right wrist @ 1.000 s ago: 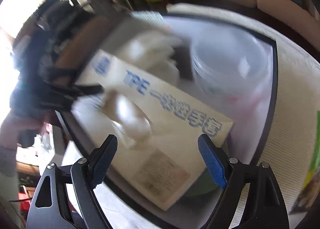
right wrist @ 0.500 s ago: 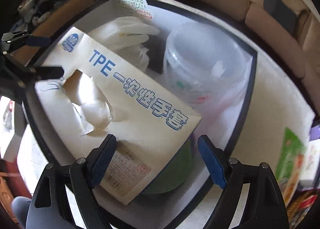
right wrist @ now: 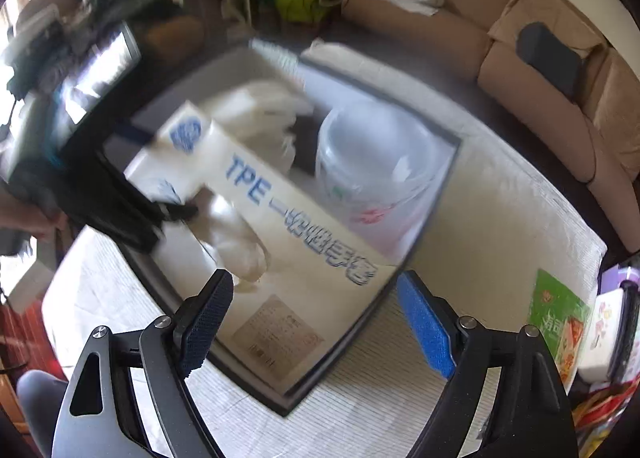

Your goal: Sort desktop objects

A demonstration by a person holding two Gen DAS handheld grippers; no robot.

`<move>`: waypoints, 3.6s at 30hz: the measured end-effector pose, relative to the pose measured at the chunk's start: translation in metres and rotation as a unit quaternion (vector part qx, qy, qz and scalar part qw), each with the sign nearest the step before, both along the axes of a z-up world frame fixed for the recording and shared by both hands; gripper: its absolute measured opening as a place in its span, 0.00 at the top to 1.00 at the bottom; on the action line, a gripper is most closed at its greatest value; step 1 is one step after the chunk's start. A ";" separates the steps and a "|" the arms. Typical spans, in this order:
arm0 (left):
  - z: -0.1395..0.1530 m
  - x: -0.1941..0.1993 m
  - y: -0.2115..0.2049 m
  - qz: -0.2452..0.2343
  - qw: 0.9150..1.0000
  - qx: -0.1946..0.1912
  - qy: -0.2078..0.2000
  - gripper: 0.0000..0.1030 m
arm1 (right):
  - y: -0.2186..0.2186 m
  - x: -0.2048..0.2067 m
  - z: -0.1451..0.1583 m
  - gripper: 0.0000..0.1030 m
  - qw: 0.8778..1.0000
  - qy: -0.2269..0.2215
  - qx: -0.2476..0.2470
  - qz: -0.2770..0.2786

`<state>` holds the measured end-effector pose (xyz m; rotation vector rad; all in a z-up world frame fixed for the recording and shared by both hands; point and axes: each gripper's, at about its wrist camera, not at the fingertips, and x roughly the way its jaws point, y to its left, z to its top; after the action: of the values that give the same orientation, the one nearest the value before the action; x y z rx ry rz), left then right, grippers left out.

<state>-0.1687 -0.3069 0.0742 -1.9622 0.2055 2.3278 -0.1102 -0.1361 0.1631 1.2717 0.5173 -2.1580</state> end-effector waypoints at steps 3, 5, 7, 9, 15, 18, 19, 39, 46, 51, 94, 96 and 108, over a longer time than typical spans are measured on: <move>0.007 0.002 -0.010 0.008 1.000 0.029 0.005 0.01 | 0.007 -0.006 0.002 0.16 1.000 -0.001 -0.007 -0.006; 0.009 0.003 -0.014 0.016 1.000 0.023 0.011 0.01 | 0.011 -0.007 0.000 0.16 1.000 -0.003 -0.011 -0.013; 0.009 0.004 -0.015 0.012 1.000 0.001 0.017 0.00 | 0.014 -0.009 -0.003 0.16 0.999 -0.013 -0.024 -0.018; 0.009 0.007 -0.012 0.004 0.999 -0.047 0.025 0.00 | 0.018 -0.008 -0.006 0.16 0.999 -0.021 -0.036 -0.021; 0.014 0.023 0.013 -0.075 0.962 -0.259 0.050 0.00 | 0.018 -0.002 -0.008 0.16 0.999 -0.021 -0.040 -0.014; 0.017 0.023 0.007 -0.065 0.968 -0.239 0.040 0.00 | 0.017 -0.001 -0.007 0.16 0.999 -0.020 -0.045 -0.016; 0.019 0.025 0.003 -0.056 0.971 -0.227 0.038 0.00 | 0.017 -0.001 -0.008 0.16 0.998 -0.022 -0.048 -0.017; 0.085 0.139 0.182 -0.096 0.968 0.173 0.157 0.00 | 0.251 0.041 -0.013 0.16 0.983 0.001 -0.070 -0.171; 0.024 0.108 0.287 -0.102 0.958 0.248 0.102 0.00 | 0.356 0.061 -0.067 0.16 0.967 0.020 -0.036 -0.253; -0.016 0.067 0.328 -0.043 0.952 0.298 0.063 0.00 | 0.378 0.052 -0.094 0.16 0.966 0.017 -0.044 -0.255; 0.087 0.088 0.249 -0.172 0.962 0.098 0.191 0.09 | 0.380 0.063 -0.068 0.15 0.957 0.016 -0.195 -0.214; 0.102 0.090 0.198 -0.179 0.963 0.036 0.197 0.09 | 0.352 0.067 -0.050 0.15 0.962 0.015 -0.200 -0.186; 0.074 0.059 0.023 -0.224 0.946 -0.138 0.191 0.11 | 0.109 0.028 0.035 0.12 0.963 -0.045 -0.255 -0.069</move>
<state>-0.1097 -0.2838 0.1479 -1.3312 0.9426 2.4185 -0.0818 -0.0273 0.1985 1.1263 -0.1695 -2.1390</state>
